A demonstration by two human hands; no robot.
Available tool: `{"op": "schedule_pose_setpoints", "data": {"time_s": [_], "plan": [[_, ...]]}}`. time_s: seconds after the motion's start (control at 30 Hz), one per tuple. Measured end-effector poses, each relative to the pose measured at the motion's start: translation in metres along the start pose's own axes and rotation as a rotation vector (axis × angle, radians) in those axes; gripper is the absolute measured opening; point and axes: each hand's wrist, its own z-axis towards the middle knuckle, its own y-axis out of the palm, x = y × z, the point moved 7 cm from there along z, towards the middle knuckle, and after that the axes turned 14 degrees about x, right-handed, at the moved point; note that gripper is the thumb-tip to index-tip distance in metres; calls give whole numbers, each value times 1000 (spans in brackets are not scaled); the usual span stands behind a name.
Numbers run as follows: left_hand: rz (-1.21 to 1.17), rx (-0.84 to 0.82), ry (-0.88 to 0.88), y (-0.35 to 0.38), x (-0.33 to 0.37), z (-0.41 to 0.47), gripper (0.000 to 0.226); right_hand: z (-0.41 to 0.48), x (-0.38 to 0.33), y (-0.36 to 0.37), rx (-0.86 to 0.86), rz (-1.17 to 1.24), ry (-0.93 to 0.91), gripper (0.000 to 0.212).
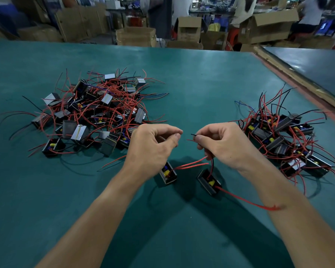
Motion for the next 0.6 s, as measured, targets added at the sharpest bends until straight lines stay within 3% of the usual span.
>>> {"op": "schedule_pose_setpoints", "data": {"time_s": [0.33,0.6], "plan": [[-6,-98,-122,8,-9,-4,9,-2,-3,-1,-59,131,18,9],[-183,-122,-212,8,0,-5,13,-3,-5,1,-88,150,32,12]]}}
